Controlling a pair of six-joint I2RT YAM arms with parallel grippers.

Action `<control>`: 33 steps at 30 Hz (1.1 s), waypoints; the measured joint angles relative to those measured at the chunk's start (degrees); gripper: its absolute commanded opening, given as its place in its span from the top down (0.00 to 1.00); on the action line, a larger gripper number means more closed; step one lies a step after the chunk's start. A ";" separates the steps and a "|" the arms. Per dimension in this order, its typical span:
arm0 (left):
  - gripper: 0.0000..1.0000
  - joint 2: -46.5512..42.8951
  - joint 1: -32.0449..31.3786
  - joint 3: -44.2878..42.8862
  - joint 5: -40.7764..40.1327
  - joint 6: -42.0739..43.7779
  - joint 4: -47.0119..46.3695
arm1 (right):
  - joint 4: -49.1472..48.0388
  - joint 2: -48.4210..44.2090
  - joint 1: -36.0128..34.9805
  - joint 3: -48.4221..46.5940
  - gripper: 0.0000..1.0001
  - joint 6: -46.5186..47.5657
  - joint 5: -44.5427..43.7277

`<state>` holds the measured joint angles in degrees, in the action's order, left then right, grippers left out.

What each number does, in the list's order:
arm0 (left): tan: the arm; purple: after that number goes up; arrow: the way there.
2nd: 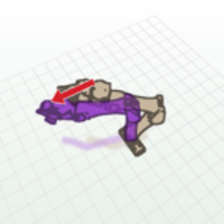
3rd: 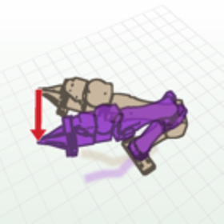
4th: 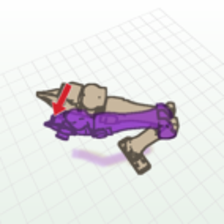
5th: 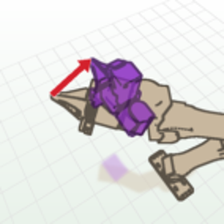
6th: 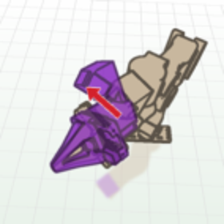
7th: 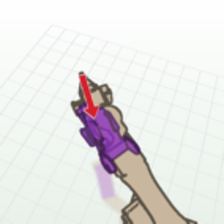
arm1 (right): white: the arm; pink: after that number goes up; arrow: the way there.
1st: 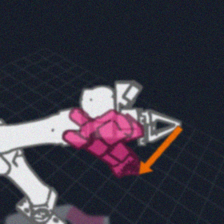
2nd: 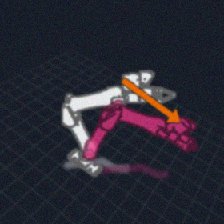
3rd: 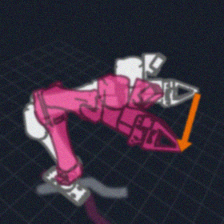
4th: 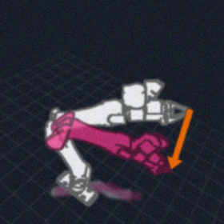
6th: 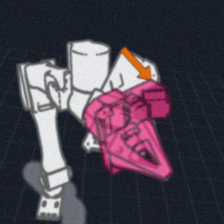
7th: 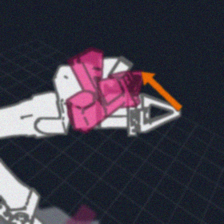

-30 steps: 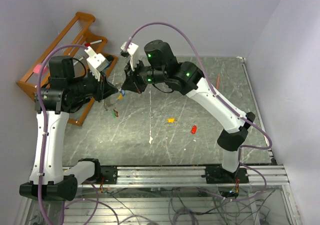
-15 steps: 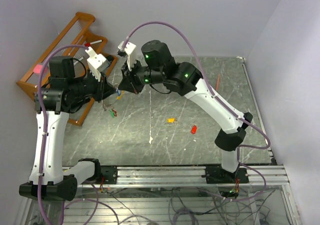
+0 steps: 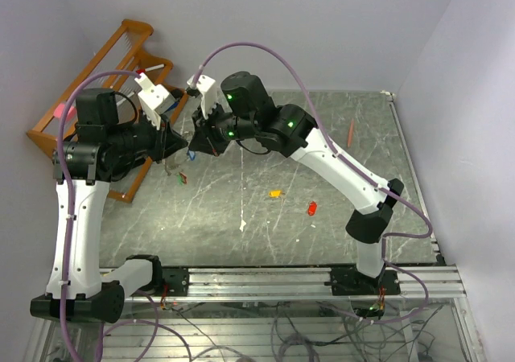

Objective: Put the keys on the keyring

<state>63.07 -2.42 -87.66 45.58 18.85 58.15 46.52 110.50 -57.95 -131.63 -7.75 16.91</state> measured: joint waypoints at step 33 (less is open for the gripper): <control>0.93 -0.28 -0.13 0.24 -0.35 0.44 0.46 | -2.89 -1.68 -0.15 -1.38 1.00 -2.21 -3.06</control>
<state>62.78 -2.55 -87.42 45.23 19.29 58.61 43.64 108.81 -58.11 -133.01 -9.96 13.85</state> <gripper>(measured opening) 0.193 0.009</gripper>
